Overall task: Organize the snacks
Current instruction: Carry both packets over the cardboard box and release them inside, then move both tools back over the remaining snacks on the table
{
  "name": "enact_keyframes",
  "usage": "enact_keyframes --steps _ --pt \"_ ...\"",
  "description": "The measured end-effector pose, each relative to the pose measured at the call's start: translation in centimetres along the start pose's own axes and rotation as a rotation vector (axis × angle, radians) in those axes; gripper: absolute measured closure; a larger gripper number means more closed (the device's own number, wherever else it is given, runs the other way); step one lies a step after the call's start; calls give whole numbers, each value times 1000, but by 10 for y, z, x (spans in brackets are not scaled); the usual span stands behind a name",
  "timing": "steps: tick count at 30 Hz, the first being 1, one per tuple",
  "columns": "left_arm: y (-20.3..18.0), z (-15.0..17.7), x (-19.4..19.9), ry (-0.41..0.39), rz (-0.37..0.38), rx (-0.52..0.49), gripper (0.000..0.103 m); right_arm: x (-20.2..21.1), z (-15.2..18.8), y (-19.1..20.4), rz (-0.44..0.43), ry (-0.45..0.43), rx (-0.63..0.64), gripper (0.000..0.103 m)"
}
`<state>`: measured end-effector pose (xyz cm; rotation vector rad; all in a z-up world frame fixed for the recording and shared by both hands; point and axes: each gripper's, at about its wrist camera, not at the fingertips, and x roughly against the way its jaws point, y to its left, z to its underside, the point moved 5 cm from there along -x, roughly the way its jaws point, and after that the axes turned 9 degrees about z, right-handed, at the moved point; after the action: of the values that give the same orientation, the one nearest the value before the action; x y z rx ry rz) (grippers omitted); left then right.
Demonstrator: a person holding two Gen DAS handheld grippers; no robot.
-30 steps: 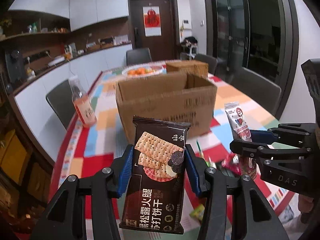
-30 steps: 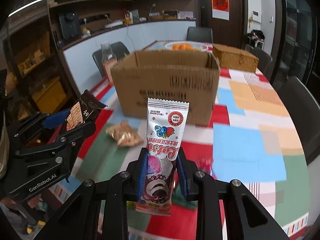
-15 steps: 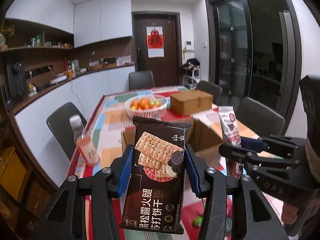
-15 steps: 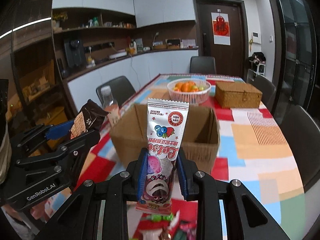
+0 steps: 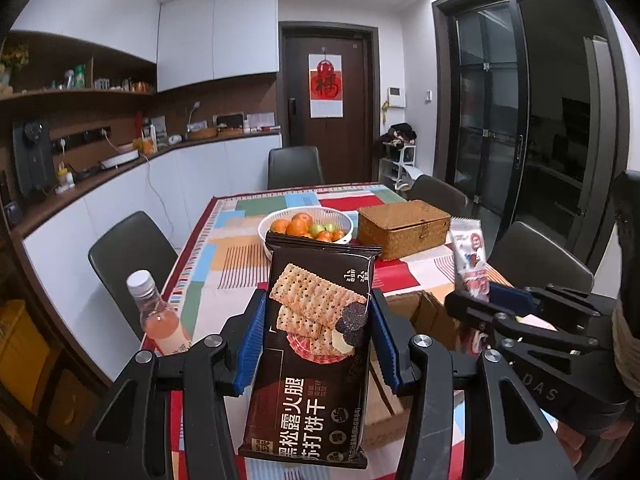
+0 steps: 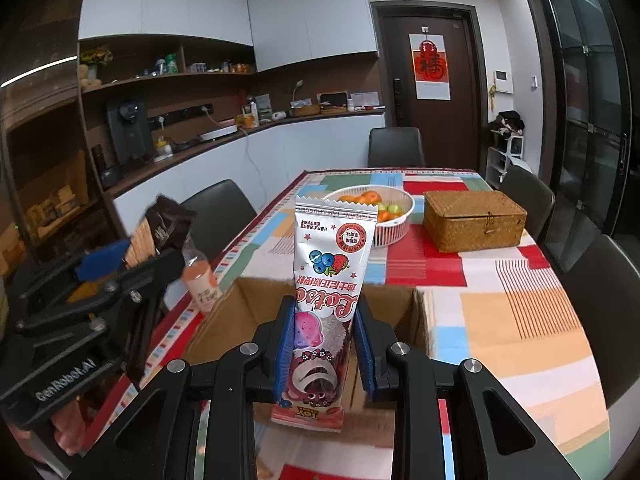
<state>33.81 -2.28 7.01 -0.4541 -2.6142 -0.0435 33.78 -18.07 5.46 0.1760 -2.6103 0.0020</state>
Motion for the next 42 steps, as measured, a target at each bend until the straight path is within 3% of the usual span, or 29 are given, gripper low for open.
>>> enact_keyframes --steps 5,12,18,22,26,33,42 --pt "7 0 -29 59 -6 17 54 -21 -7 0 23 21 23 74" --pt "14 17 -70 167 -20 45 54 -63 6 2 32 119 49 74" --pt "10 32 -83 226 -37 19 52 -82 19 2 41 170 64 74" --pt "10 33 -73 211 -54 24 42 -85 25 0 69 191 76 60" --pt "11 33 -53 186 -62 30 37 -68 27 -3 84 166 84 53" --pt "-11 42 -8 137 -22 17 36 -16 31 -9 70 102 85 45" --pt "-47 65 36 110 54 -11 34 43 50 -13 36 51 100 45"
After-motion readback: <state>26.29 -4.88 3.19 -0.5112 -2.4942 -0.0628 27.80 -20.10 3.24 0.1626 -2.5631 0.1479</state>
